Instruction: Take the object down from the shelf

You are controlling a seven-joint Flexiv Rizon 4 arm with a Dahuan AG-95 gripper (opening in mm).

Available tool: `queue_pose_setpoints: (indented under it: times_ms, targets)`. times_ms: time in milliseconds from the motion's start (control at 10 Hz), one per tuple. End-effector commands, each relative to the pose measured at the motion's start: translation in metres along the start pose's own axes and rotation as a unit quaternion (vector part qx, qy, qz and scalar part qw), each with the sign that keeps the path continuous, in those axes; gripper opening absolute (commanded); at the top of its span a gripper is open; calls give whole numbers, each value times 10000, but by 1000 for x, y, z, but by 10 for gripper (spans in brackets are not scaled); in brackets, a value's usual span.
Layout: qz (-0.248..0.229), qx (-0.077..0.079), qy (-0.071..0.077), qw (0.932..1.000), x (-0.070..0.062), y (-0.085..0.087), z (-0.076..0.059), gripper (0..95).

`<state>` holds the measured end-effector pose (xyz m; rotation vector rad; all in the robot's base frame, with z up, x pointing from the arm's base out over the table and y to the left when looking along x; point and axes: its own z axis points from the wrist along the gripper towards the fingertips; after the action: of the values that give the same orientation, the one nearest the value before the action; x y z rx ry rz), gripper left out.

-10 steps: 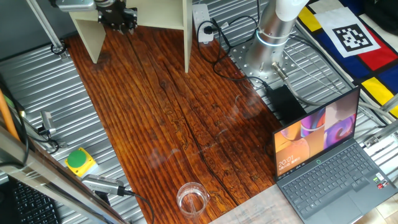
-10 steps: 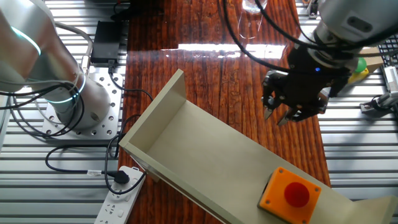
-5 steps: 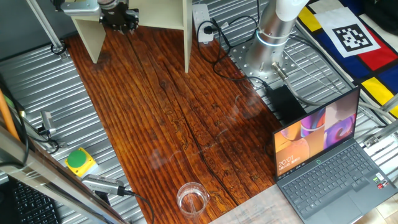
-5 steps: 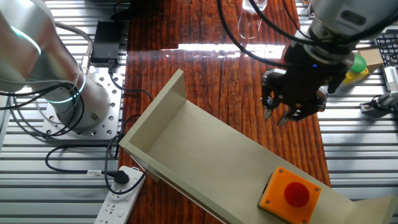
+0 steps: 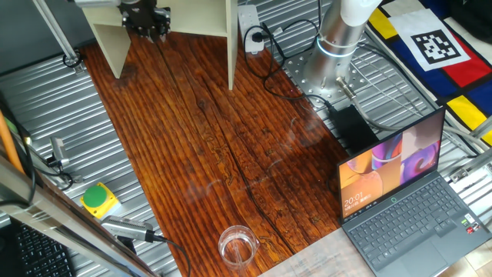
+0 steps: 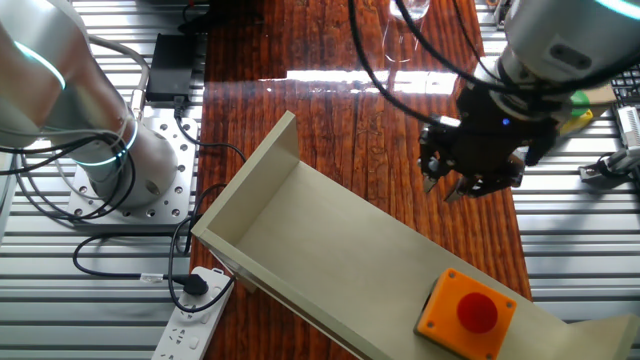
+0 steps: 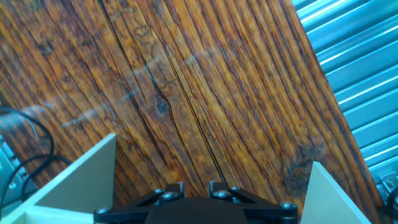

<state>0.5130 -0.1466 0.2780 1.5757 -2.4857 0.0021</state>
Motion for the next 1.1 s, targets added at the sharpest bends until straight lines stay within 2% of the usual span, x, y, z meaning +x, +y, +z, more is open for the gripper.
queue_pose_setpoints:
  times_ms: [100,500,600,800,1100]
  targets:
    - [-258,-61,-45,9996,3,-3,-2,760]
    - [-123,-30,23,9999,38,-29,-25,760]
    - [-118,-14,19,9999,41,-30,-26,760]
    - [-50,138,71,9999,64,-39,-33,760]
    - [20,186,84,9998,84,-45,-34,760]
